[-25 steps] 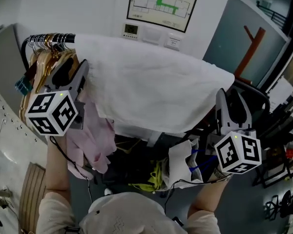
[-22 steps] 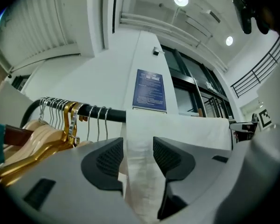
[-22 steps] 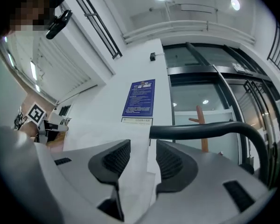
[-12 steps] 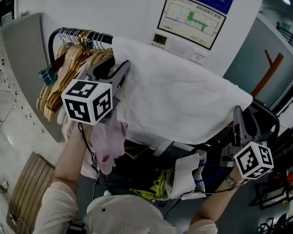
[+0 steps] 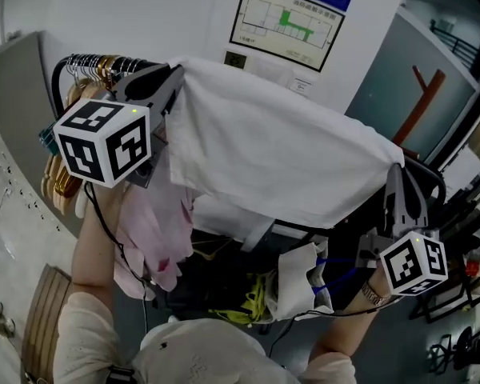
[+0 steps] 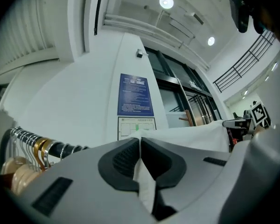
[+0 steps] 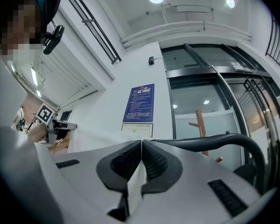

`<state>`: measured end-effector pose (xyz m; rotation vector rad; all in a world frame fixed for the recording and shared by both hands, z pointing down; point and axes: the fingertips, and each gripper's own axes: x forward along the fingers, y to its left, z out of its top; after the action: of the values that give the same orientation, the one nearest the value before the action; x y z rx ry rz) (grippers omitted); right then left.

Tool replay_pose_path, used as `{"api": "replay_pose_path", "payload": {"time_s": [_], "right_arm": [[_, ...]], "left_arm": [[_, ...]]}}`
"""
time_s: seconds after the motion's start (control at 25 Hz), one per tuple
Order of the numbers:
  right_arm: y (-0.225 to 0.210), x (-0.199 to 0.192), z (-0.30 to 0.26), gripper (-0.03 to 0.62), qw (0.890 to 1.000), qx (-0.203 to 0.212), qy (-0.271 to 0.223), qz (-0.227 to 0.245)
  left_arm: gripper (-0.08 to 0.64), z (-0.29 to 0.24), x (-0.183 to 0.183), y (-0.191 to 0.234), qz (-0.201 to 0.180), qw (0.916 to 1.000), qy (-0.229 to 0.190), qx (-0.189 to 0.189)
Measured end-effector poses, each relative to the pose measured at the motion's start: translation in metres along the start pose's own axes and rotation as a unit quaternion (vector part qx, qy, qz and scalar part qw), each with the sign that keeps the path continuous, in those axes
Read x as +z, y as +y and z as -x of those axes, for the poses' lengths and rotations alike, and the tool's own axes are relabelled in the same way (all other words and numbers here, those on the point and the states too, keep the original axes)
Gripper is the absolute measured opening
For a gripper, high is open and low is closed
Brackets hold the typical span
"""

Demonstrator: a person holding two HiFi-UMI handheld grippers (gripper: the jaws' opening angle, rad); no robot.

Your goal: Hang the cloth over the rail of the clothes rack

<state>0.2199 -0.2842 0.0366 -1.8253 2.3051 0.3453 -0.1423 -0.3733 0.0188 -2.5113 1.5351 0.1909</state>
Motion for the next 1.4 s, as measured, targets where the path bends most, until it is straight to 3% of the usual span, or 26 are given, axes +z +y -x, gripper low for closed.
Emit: {"api": "replay_pose_path", "payload": {"time_s": [0.16, 0.36, 0.52, 0.6, 0.72, 0.8, 0.92, 1.08, 1.2, 1.32, 1.4], "right_arm": [[0.004, -0.021, 0.007, 0.02, 1.0, -0.011, 0.018, 0.008], [0.011, -0.042, -0.006, 0.021, 1.0, 0.008, 0.019, -0.01], [0.006, -0.041, -0.01, 0.031, 1.0, 0.0, 0.022, 0.017], [0.001, -0.04, -0.01, 0.081, 1.0, -0.006, 0.019, 0.014], [-0.007, -0.039, -0.005, 0.114, 1.0, -0.014, 0.017, 0.013], [-0.007, -0.035, -0.002, 0.115, 1.0, -0.012, 0.011, 0.007], [-0.001, -0.029, 0.0, 0.115, 1.0, -0.001, -0.003, -0.018], [-0.002, -0.03, -0.001, 0.115, 1.0, 0.002, 0.004, -0.028], [-0.005, -0.034, -0.008, 0.115, 0.999, 0.02, 0.017, -0.041], [-0.005, -0.038, -0.015, 0.114, 0.996, 0.051, 0.024, -0.071], [-0.008, -0.038, -0.018, 0.114, 0.995, 0.058, 0.029, -0.074]], "left_arm": [[0.023, -0.002, -0.001, 0.0, -0.008, 0.9997, 0.018, -0.012], [0.025, 0.004, -0.001, 0.008, -0.097, 0.994, 0.041, 0.027], [0.044, 0.003, 0.001, 0.006, -0.189, 0.9766, 0.041, 0.094], [0.065, 0.006, 0.001, 0.005, -0.219, 0.9675, 0.038, 0.122], [0.147, 0.011, 0.002, 0.003, -0.26, 0.9523, 0.038, 0.155], [0.185, 0.015, 0.004, 0.001, -0.256, 0.9537, 0.029, 0.156], [0.194, 0.023, -0.001, 0.003, -0.214, 0.9664, 0.02, 0.141], [0.193, 0.031, -0.031, 0.006, -0.097, 0.9907, 0.011, 0.095], [0.193, 0.032, -0.046, 0.019, -0.033, 0.9952, 0.005, 0.092], [0.193, 0.031, -0.046, 0.022, -0.039, 0.9931, 0.01, 0.111], [0.193, 0.024, -0.047, 0.016, -0.082, 0.9892, 0.03, 0.118]]}}
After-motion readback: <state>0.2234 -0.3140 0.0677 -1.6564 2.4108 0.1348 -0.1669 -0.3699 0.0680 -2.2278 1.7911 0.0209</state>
